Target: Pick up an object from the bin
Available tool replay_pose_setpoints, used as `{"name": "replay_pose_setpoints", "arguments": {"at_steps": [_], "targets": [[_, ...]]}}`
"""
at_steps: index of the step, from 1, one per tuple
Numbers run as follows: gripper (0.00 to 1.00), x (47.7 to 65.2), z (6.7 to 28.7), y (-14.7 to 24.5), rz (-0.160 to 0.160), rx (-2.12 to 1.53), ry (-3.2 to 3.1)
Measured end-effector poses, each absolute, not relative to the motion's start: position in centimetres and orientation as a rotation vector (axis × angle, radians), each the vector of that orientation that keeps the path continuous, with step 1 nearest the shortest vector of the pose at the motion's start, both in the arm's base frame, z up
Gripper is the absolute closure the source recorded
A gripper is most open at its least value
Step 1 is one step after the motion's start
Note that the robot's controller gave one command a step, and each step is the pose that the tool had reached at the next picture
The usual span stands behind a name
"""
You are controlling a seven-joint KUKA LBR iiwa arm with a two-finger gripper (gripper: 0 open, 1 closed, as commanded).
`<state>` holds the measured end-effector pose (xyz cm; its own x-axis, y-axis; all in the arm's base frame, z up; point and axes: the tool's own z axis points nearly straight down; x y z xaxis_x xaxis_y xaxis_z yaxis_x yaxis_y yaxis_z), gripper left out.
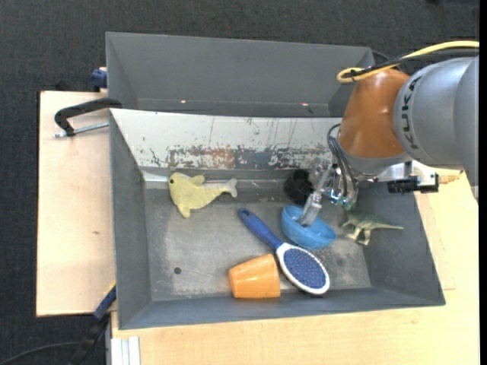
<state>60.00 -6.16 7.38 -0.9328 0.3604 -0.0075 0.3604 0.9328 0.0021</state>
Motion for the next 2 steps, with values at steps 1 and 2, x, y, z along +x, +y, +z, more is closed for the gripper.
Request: {"name": "replay_pose_setpoints", "arguments": {"at_steps": [1, 2], "targets": [[1.0, 60.5, 8.0, -6.4, -0.002, 0.572, 3.061], [1.0, 57.5, 24.1, -10.8, -0.004, 0.167, 3.122]]}}
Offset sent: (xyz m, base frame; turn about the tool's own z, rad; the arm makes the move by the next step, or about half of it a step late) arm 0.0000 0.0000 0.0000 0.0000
